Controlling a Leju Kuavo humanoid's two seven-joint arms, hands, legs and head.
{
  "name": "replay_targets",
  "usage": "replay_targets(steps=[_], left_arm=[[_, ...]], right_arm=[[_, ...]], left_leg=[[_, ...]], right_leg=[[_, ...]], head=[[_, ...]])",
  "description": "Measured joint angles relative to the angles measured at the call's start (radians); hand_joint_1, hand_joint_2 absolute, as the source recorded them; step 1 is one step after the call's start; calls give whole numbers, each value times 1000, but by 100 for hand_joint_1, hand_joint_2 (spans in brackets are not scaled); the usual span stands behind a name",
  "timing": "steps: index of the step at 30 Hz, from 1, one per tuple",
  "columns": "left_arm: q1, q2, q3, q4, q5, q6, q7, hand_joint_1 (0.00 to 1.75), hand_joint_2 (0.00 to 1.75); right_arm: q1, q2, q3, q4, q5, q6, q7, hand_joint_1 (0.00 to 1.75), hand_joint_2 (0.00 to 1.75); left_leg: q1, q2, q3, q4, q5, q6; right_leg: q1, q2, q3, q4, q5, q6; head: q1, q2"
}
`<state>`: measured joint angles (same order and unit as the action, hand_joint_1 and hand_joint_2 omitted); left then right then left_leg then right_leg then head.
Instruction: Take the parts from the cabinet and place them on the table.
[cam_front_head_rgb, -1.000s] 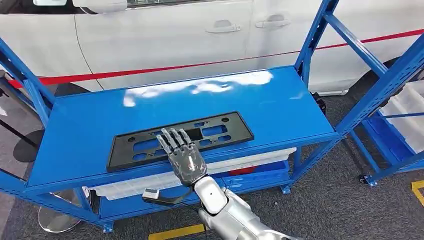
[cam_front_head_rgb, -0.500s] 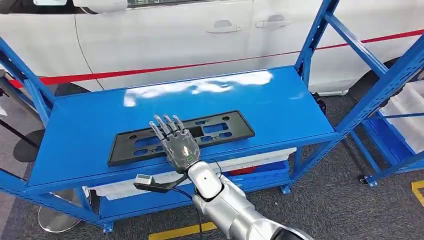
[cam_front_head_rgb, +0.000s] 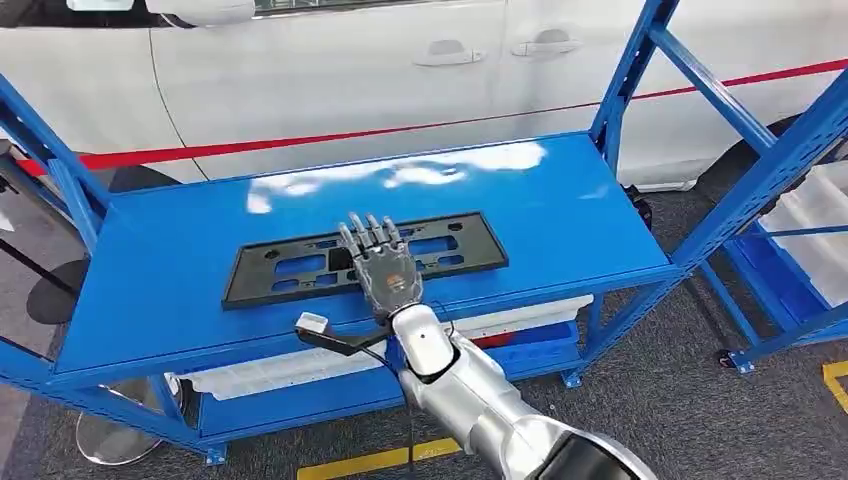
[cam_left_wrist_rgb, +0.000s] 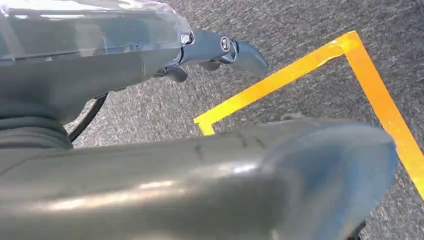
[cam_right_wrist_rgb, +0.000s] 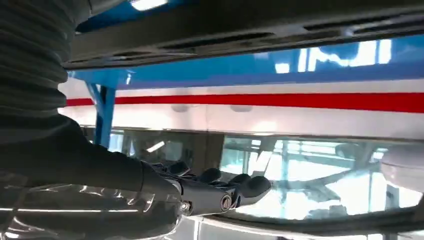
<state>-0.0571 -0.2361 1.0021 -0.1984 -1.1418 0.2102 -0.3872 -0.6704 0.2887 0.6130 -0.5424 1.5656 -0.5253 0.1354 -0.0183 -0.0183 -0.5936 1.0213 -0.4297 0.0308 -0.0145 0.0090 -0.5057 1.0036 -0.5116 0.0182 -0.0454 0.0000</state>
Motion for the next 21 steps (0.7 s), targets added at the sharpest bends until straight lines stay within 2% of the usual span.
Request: replay_targets(steps=[21], left_arm=[[-5,1,-27,0,-40,-35,2,0,0]], right_arm=[[-13,-59,2,54,1,26,54,0,175]], left_leg=[[0,0,0,0,0,0]], right_leg=[[0,1,0,0,0,1]], head=[[0,0]])
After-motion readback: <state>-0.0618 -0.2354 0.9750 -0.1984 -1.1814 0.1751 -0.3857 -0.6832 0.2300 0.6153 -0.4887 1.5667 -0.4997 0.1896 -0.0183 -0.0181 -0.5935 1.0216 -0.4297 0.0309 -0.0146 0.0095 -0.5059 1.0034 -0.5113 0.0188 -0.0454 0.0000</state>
